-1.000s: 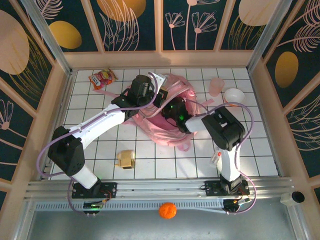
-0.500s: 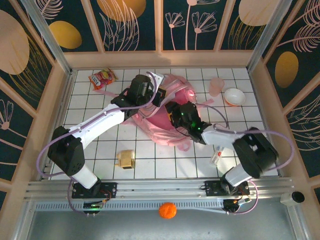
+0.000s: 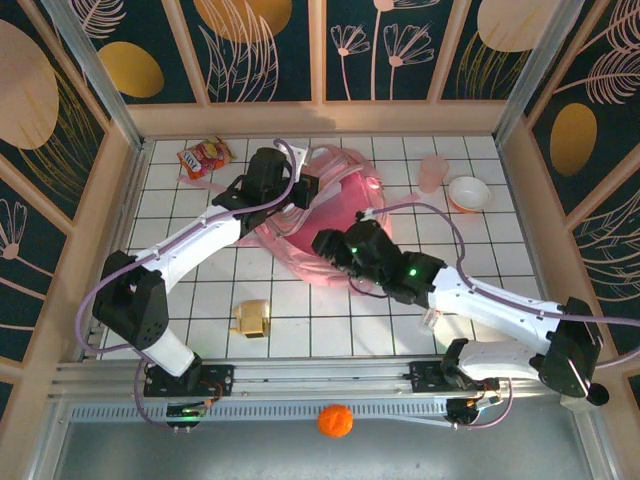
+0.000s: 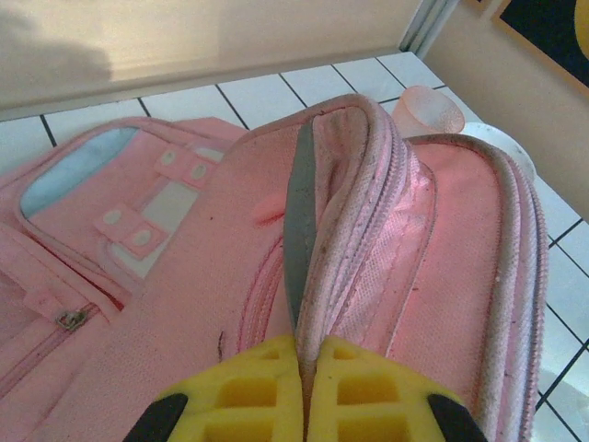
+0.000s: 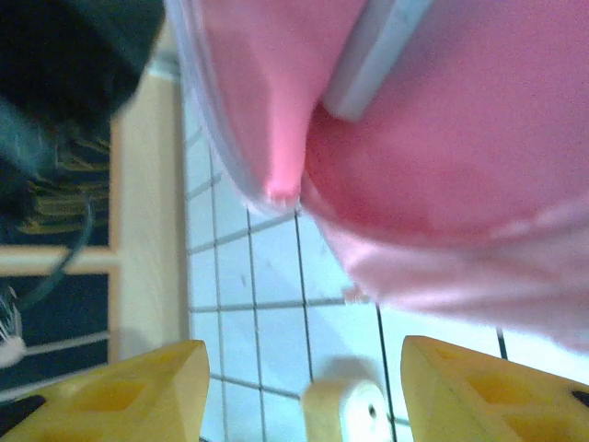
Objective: Pack books, pencil case, and school supplies into a backpack
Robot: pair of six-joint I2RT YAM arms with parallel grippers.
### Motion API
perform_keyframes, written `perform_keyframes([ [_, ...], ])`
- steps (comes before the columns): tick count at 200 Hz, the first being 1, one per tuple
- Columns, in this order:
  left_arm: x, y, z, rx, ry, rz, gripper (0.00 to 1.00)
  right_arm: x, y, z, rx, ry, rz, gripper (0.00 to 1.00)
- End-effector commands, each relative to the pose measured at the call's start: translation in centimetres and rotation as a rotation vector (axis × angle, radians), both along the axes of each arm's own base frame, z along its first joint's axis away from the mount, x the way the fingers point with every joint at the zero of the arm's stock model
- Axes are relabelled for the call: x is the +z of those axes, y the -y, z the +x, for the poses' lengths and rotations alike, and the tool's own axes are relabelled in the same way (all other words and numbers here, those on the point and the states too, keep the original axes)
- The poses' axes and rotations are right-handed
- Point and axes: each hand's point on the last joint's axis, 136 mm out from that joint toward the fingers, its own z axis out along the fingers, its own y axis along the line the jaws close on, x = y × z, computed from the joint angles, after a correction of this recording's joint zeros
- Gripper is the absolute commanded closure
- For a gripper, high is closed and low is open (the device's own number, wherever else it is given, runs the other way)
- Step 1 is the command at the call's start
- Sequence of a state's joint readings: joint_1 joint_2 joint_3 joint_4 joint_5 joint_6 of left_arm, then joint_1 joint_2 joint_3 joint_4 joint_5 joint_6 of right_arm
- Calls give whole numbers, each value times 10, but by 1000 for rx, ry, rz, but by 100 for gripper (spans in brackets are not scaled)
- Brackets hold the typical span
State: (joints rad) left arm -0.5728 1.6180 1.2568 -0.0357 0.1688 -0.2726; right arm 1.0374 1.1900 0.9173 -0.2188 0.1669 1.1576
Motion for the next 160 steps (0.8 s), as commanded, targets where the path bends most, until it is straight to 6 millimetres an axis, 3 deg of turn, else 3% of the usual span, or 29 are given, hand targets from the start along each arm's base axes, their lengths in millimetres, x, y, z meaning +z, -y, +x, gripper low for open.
perform_keyframes([
  [1,24,-6,10,27,51,-79,100,-8,-12,-28,38,-53,-110,43],
  [47,6,-1,10,-19,-24,-100,100,-45,-81,-97,251,-185,-217,42],
  [85,1,-2,12,-37,-34,-90,100,-84,-121,-134,374,-285,-292,38],
  [116,1,-4,17,-44,-42,-88,100,-112,-146,-147,464,-331,-409,34],
  [160,5,2,26,-62,-35,-99,100,-139,-153,-138,474,-380,-501,28],
])
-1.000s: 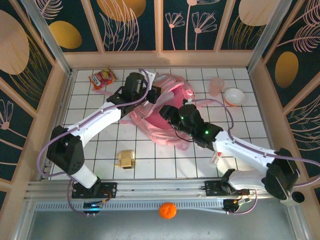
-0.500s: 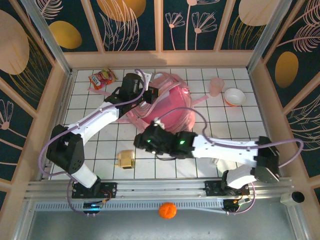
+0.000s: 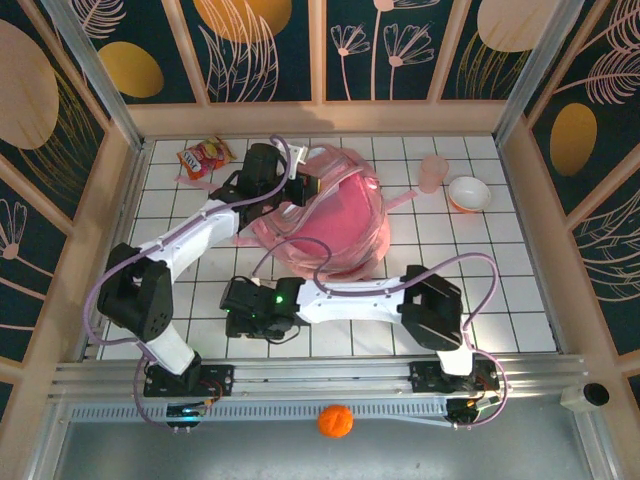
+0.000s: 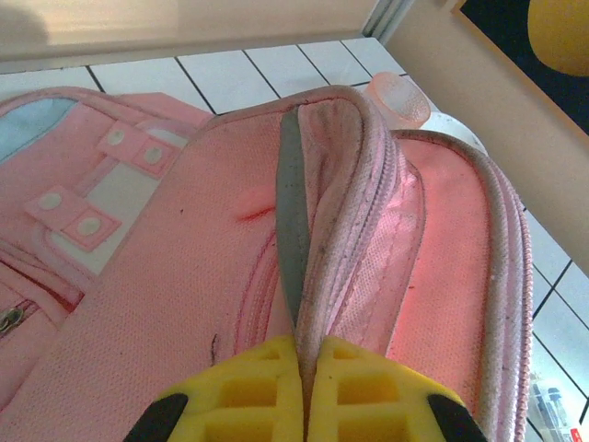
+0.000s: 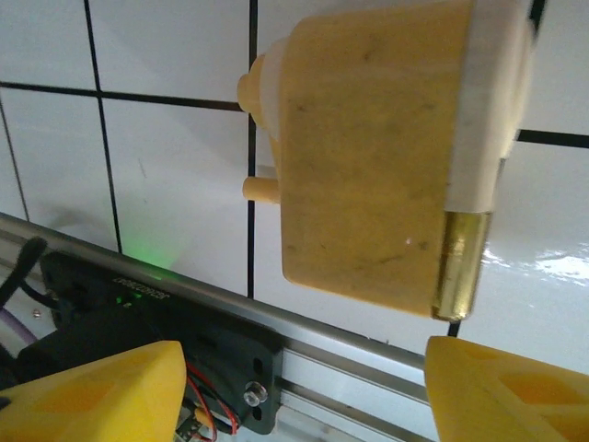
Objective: Pack books, pencil case, and school supplies into a backpack
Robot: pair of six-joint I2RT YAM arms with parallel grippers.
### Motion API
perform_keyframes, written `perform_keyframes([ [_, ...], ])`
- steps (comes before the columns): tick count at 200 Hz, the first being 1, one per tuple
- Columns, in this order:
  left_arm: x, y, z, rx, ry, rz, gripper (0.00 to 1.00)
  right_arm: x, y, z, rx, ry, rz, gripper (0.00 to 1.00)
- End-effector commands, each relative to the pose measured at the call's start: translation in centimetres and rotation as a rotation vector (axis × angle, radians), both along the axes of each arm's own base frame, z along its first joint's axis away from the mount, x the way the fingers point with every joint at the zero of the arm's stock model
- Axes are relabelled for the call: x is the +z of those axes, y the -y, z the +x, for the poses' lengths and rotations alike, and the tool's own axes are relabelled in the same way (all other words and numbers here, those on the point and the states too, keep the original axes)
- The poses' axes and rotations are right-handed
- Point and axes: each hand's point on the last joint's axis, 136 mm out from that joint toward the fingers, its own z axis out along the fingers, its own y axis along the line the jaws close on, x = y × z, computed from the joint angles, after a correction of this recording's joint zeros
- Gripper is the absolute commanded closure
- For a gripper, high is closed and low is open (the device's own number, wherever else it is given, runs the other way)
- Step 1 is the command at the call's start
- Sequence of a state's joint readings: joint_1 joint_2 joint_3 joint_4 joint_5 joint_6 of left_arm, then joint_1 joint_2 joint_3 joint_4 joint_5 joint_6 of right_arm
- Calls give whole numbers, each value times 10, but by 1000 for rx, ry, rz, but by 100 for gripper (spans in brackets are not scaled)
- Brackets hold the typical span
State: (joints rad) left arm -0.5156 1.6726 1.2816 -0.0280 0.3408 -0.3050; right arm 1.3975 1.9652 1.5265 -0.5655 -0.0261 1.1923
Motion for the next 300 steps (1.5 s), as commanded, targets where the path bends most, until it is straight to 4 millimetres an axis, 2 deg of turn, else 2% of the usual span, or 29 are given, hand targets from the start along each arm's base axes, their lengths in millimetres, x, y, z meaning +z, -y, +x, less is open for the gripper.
perform_keyframes([
  [1,16,-1,20,20,46,-22,100,-11,12,0,23,-31,-84,28],
  [17,24,1,21,10,60,-30,100,-20,15,2,11,-47,-122,27],
  [19,15,3,23,10,44,-21,100,-20,16,3,7,-48,-128,27],
  [22,14,3,24,11,43,-18,100,-21,17,4,3,-50,-139,27],
  [55,18,4,28,9,60,-16,100,-19,21,9,-12,-16,-188,22],
  [105,15,5,29,10,59,-16,100,-32,19,22,59,34,-297,20],
  [128,15,4,29,14,59,-17,100,-37,12,30,75,41,-282,20],
  [181,14,2,26,18,58,-18,100,-42,35,47,9,41,-305,21],
  [202,14,2,26,23,56,-33,100,-45,31,48,23,39,-261,21],
  [218,12,4,27,19,50,-40,100,-52,24,42,63,-13,-228,22],
  [241,13,4,27,18,53,-42,100,-55,18,41,104,2,-228,24],
  [300,14,4,24,10,46,-45,100,-60,22,44,158,54,-250,38],
])
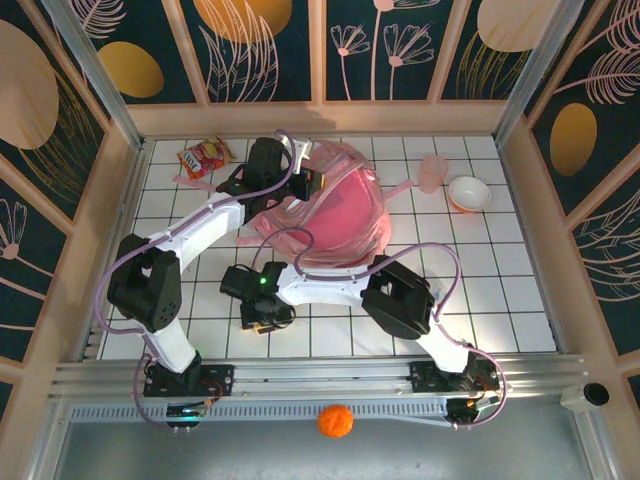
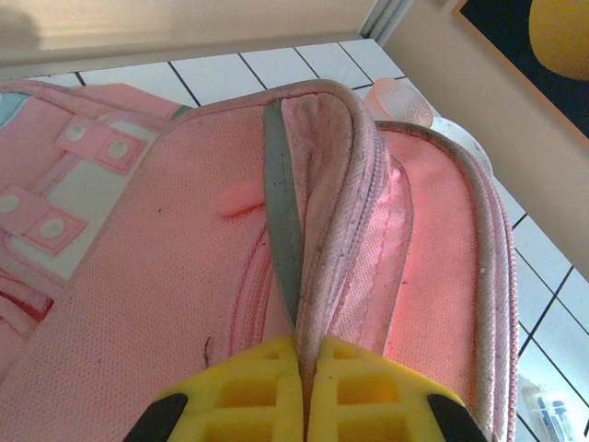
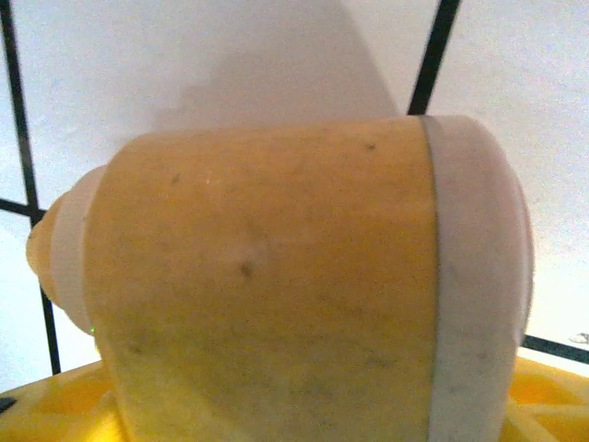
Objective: Pack books, pencil case, and school supplies into a backpack
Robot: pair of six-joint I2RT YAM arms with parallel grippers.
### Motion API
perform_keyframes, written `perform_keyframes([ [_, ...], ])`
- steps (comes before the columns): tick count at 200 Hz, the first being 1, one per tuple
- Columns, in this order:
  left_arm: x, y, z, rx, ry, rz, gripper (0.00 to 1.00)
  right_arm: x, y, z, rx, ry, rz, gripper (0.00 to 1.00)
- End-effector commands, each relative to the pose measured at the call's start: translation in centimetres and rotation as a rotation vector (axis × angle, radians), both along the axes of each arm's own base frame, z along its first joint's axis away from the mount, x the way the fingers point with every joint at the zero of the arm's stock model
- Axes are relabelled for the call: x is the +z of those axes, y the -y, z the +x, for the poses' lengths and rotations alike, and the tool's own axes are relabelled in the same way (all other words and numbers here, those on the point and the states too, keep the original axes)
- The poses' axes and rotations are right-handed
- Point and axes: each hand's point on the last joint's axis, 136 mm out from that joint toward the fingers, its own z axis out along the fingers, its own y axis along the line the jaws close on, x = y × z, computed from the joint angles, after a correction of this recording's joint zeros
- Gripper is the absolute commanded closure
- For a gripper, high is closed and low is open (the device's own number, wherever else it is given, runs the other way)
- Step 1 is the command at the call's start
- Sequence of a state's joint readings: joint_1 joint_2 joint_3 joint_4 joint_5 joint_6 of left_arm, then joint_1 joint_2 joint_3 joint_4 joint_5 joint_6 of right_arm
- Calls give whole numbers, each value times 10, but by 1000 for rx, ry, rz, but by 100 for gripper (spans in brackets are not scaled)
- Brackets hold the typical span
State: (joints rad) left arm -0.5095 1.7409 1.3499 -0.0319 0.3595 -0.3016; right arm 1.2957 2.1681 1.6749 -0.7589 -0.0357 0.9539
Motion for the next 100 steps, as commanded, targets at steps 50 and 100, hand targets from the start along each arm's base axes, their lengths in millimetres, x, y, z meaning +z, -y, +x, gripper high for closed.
perform_keyframes([
  [50,19,-7,9,34,64,-32,100,41,-7,14,-3,120,88,46],
  [100,39,-16,5,50,139,-13,100,101,5,27,-107,211,261,47],
])
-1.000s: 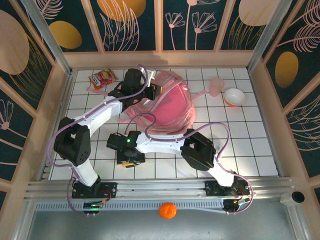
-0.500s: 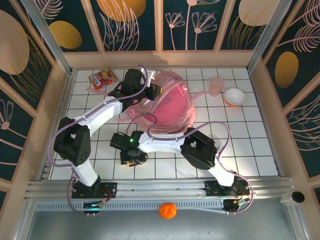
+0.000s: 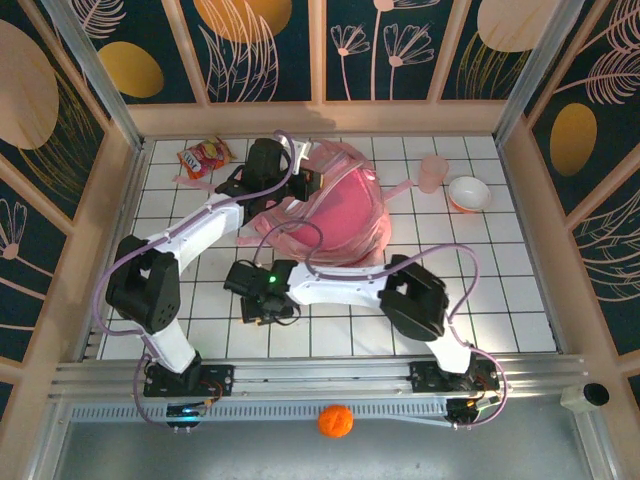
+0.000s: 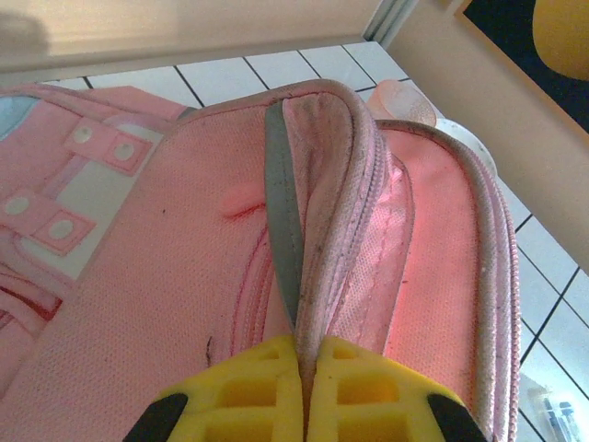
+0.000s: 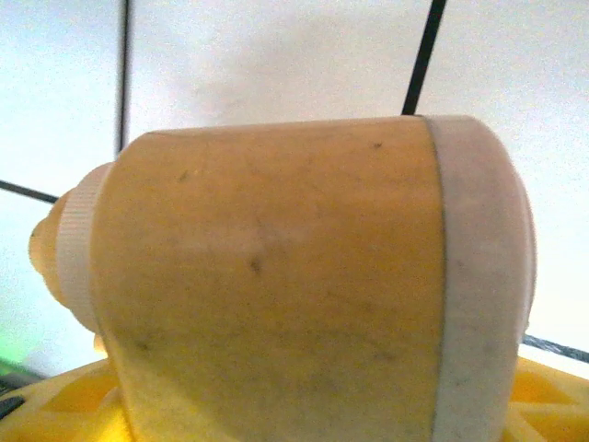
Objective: Pack books, pencil case, and school supplies into a backpack
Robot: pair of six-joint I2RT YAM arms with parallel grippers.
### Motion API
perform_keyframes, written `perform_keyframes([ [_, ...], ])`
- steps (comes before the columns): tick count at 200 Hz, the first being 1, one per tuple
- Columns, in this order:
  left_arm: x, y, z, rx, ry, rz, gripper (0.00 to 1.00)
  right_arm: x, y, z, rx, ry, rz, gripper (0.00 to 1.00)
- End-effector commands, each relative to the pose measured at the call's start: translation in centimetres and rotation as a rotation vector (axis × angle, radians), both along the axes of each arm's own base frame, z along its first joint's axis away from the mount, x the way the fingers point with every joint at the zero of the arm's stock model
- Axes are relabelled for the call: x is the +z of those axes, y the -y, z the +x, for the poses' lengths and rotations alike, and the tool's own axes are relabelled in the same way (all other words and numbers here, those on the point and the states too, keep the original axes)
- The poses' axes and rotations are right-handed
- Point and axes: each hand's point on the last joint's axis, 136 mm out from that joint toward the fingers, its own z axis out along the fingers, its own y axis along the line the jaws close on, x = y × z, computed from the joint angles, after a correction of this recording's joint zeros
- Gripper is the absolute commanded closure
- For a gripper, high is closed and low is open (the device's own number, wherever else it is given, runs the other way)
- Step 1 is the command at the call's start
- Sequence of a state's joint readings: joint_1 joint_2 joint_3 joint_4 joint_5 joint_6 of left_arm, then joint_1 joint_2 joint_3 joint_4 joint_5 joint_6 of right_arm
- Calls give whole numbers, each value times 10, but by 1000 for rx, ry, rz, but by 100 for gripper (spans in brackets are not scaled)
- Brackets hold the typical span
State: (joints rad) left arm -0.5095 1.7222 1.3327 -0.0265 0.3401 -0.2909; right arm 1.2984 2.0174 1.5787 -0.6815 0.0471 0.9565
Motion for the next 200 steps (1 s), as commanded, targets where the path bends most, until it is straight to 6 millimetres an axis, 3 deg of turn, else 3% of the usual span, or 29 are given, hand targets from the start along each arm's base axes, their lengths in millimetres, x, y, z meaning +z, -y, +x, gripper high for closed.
perform_keyframes([
  [1,38,-12,6,37,122,-24,100,60,1,15,-82,100,162,47],
  [49,38,-16,0,39,137,-33,100,113,54,37,-181,186,312,48],
  [95,48,-13,1,36,164,-55,100,130,142,100,-348,271,343,49],
  [135,62,-12,3,44,187,-91,100,125,187,157,-421,296,379,49],
  [173,72,-11,6,49,206,-105,100,87,180,185,-379,214,356,49],
  [200,77,-15,6,52,239,-76,100,78,172,204,-386,218,393,47],
])
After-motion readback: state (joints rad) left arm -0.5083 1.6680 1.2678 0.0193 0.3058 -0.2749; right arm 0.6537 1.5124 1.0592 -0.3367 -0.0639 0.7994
